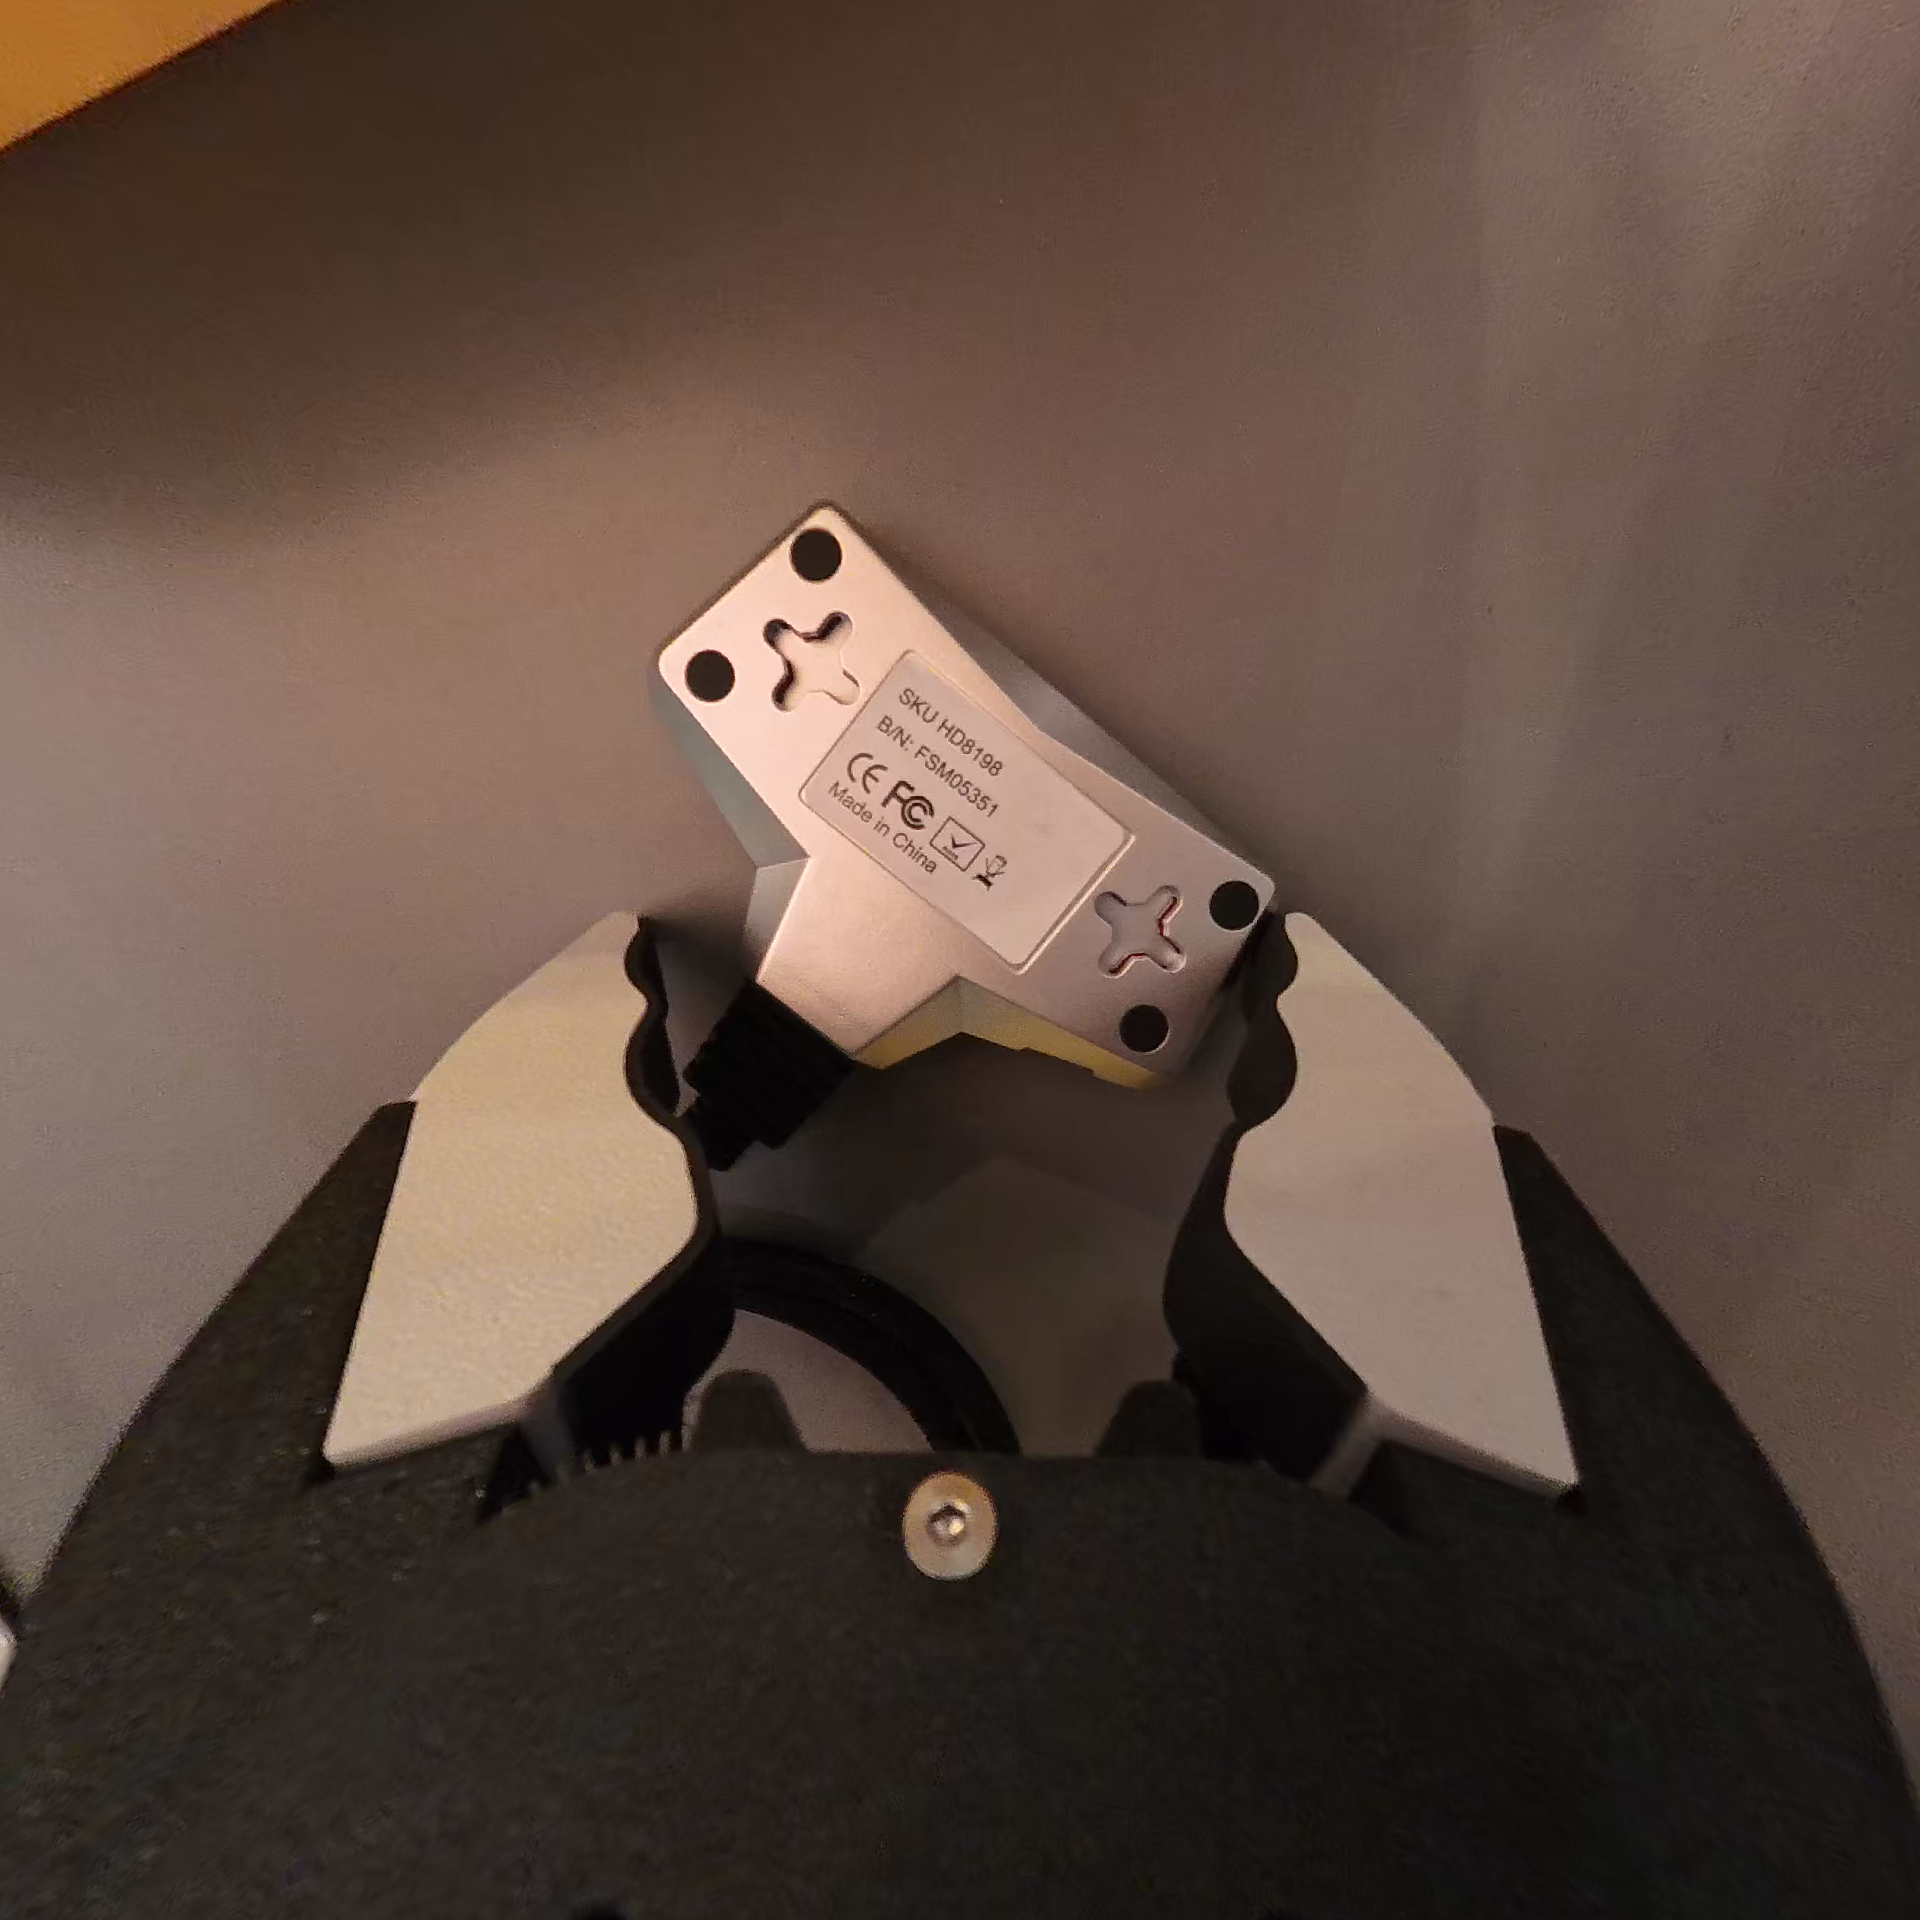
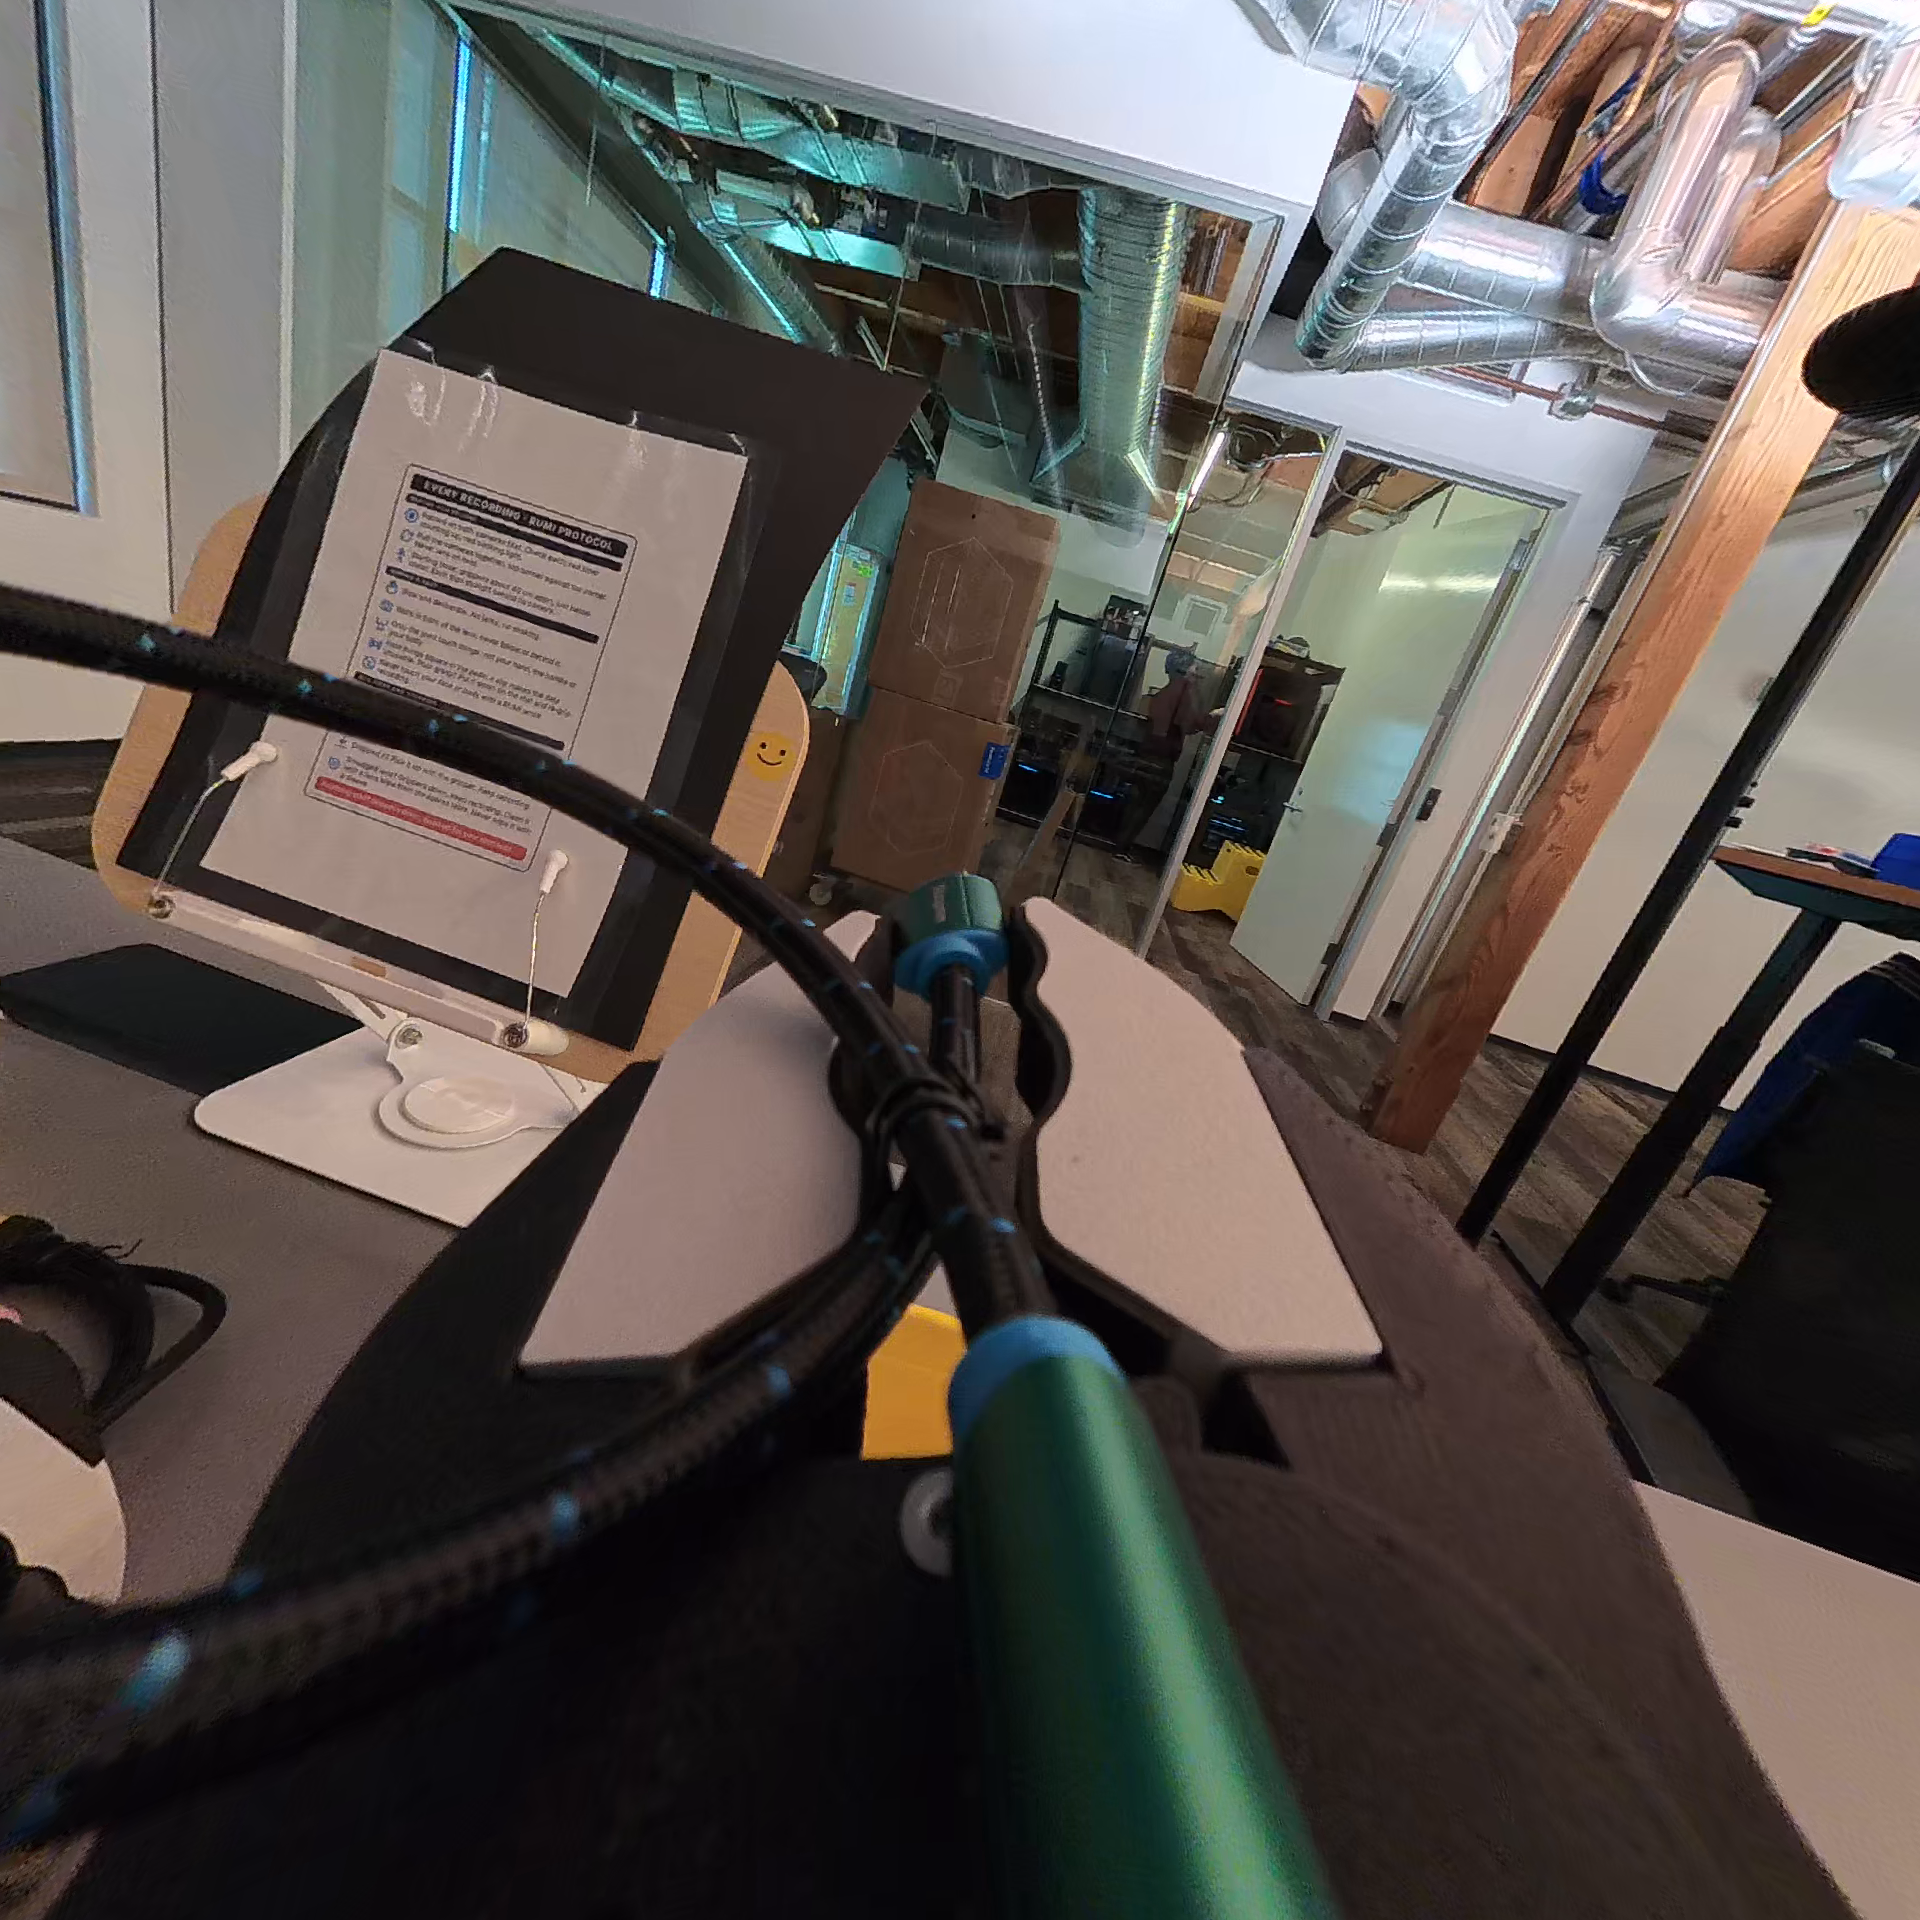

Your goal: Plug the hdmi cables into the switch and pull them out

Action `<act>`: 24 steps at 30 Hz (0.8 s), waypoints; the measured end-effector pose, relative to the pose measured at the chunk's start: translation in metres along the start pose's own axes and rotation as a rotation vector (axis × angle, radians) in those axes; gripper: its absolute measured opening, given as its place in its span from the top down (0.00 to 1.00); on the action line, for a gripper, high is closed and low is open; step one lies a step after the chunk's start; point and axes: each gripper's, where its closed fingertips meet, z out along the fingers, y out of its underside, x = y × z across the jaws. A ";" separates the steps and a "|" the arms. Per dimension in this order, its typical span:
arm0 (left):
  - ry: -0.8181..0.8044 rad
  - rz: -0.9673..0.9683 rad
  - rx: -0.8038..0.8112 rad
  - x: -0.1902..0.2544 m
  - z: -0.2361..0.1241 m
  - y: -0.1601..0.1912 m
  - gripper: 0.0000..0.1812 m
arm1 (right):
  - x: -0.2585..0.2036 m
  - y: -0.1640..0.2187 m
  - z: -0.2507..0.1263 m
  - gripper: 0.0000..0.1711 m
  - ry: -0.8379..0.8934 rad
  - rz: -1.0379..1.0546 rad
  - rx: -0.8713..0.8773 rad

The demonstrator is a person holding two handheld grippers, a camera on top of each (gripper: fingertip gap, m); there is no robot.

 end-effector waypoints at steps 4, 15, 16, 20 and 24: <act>-0.017 -0.071 0.006 -0.002 -0.002 -0.002 0.45 | 0.001 -0.001 0.000 0.87 -0.012 0.029 0.012; 0.057 -0.292 0.230 0.006 -0.046 -0.027 0.51 | -0.006 -0.003 0.000 0.87 -0.074 0.075 0.022; 0.043 -0.297 0.267 0.005 -0.054 -0.030 0.51 | -0.009 -0.004 0.001 0.87 -0.086 0.080 0.026; -0.045 -0.325 0.465 -0.001 -0.090 -0.046 0.51 | -0.037 -0.011 0.002 0.87 -0.242 0.153 0.054; -0.173 -0.391 0.701 -0.003 -0.133 -0.065 0.51 | -0.083 -0.019 0.000 0.87 -0.486 0.219 0.096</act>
